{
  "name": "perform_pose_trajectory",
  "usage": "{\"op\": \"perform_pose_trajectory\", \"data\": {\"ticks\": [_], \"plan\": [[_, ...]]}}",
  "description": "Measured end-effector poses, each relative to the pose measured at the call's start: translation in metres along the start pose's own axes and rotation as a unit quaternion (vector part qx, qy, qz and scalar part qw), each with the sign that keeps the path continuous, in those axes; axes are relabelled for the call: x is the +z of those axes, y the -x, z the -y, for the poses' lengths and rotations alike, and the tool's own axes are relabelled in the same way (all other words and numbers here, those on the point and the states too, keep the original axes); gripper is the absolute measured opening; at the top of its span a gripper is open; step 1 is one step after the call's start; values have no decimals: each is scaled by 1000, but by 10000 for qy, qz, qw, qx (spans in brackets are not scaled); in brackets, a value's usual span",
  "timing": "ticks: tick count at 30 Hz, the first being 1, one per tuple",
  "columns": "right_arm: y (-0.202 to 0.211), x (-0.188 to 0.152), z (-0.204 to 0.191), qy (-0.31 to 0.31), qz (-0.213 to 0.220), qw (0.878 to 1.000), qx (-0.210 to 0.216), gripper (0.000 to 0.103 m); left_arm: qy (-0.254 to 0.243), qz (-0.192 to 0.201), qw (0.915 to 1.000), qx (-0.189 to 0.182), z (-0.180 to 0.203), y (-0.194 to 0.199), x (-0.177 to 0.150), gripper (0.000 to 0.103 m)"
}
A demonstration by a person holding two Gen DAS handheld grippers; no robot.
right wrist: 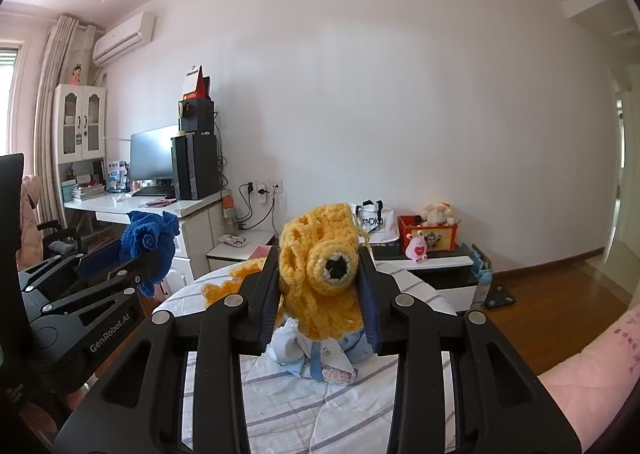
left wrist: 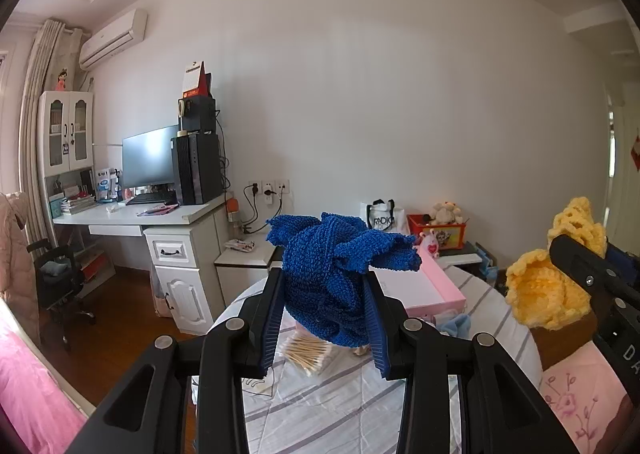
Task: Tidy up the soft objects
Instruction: 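Carry the blue and yellow toys with both tools toward the pink tray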
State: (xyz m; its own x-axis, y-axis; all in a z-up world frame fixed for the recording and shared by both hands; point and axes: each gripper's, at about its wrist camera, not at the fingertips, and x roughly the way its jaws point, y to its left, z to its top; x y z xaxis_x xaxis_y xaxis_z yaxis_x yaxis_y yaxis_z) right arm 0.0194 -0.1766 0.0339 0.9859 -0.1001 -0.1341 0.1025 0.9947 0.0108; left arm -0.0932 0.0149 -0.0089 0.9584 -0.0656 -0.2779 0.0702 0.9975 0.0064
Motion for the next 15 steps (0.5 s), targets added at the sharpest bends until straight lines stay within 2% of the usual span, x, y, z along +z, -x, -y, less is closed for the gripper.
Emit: {"op": "perform_pose_trajectory", "data": {"ticks": [8, 15], "plan": [[-7, 1, 6, -34, -71, 10000, 18, 35, 3, -35, 10000, 14, 7, 0, 0, 35], [-14, 4, 5, -32, -139, 9999, 2, 35, 18, -118, 9999, -22, 2, -22, 21, 35]]}}
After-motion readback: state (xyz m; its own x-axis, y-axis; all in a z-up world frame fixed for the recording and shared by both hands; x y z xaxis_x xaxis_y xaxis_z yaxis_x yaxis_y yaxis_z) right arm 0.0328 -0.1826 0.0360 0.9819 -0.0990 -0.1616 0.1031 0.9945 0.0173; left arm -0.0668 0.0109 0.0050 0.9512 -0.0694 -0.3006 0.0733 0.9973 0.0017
